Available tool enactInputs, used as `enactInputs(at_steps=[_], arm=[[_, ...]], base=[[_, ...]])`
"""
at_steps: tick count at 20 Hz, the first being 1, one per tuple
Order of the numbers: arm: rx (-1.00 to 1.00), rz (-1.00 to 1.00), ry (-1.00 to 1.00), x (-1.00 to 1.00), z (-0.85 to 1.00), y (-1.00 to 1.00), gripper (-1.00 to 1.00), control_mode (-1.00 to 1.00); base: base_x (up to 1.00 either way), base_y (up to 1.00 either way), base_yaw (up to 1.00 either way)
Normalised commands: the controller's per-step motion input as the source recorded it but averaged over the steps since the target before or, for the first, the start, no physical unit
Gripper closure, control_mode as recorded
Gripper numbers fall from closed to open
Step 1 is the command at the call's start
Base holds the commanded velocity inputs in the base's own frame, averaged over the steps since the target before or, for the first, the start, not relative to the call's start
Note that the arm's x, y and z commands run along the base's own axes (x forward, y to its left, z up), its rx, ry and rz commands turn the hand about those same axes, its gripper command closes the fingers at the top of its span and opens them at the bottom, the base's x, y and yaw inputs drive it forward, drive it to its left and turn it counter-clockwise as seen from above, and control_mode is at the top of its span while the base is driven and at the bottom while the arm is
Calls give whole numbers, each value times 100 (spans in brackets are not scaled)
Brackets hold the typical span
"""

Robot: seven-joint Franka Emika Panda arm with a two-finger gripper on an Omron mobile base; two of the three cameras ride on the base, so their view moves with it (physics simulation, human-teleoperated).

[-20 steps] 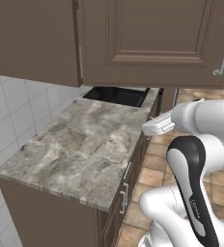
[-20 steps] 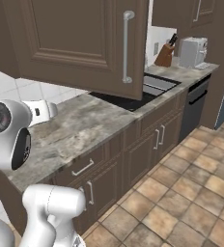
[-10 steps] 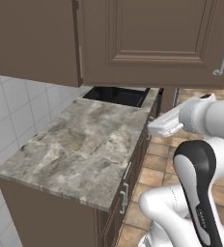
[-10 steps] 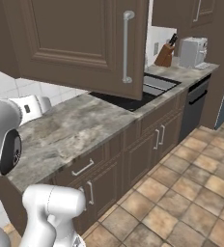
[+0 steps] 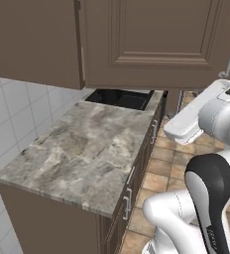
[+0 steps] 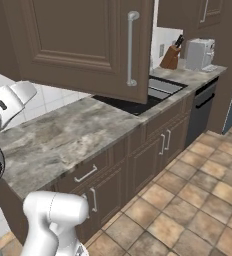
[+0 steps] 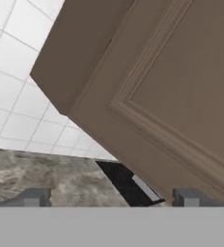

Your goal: Close all open cabinet doors.

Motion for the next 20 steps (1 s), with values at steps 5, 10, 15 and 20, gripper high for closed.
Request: enactInputs(at_steps=[5, 10, 15, 20], arm=[[-13, 0, -17, 16, 29, -27, -100, -100], [-4, 0, -2, 37, 17, -18, -100, -100], [0, 0, 0, 57, 3, 0, -100, -100], [0, 0, 2, 67, 0, 0, -100, -100]], base=[[0, 0, 0], [0, 0, 0], [0, 0, 0], [0, 0, 0]])
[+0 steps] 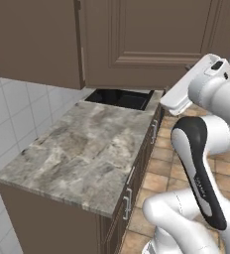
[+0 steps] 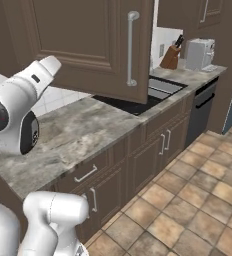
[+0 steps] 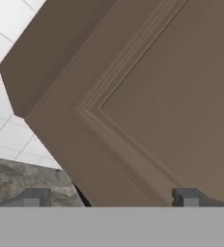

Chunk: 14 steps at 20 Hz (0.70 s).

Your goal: Close all open cabinet doors.

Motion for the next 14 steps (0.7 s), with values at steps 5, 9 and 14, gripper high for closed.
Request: enactInputs(at_steps=[5, 9, 14], arm=[[0, 1, 0, 71, 0, 0, -100, -100], [2, 3, 0, 78, 0, -1, -100, -100], [7, 3, 0, 83, 0, -6, -100, -100]], base=[[0, 0, 0], [0, 0, 0], [0, 0, 0]])
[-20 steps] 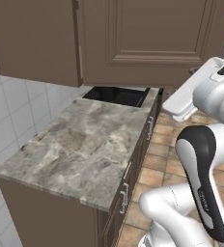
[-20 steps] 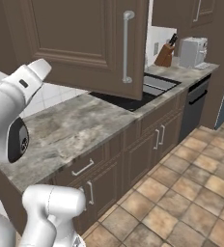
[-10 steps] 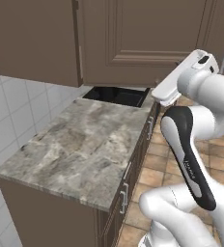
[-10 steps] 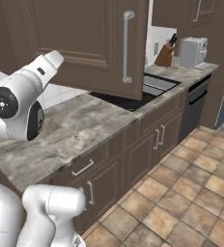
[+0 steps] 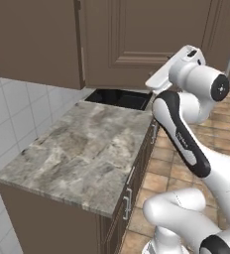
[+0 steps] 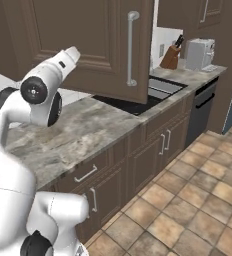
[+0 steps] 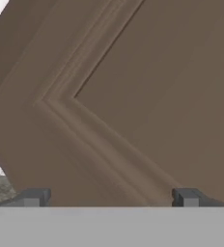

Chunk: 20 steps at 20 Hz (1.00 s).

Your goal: Close all open cabinet doors.

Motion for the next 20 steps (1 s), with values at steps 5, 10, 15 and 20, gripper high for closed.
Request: enactInputs(at_steps=[5, 10, 15, 20], arm=[[8, 0, 1, 79, -3, -6, -100, -100], [6, 0, 4, 81, -7, 0, -100, -100], [5, 0, 5, 77, -3, 0, -100, -100], [4, 0, 4, 60, 0, 0, -100, -100]], base=[[0, 0, 0], [0, 0, 0], [0, 0, 0], [0, 0, 0]])
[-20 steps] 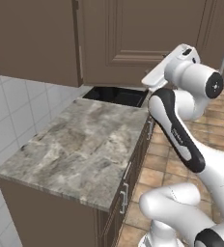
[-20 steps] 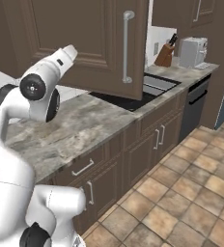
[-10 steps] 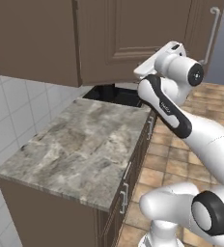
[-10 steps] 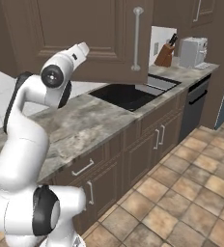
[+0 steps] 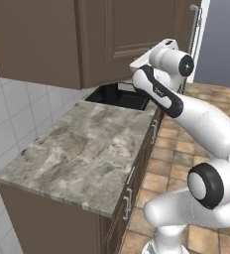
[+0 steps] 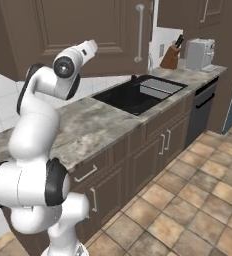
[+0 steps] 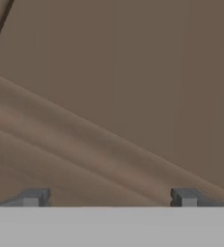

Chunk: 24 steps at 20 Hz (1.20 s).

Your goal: Close all open cabinet doors.

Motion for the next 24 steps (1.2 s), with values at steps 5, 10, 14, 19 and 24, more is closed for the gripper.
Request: enactInputs(at_steps=[5, 10, 14, 19, 24], arm=[[1, 10, 4, 35, 0, 12, -100, -100], [2, 23, 6, 37, -7, 27, -100, -100], [4, 27, 3, 43, -18, 31, -100, -100], [5, 26, 0, 42, -28, 37, -100, -100], [4, 22, 0, 35, -34, 46, -100, -100]], base=[[0, 0, 0], [0, 0, 0], [0, 0, 0], [0, 0, 0], [0, 0, 0]])
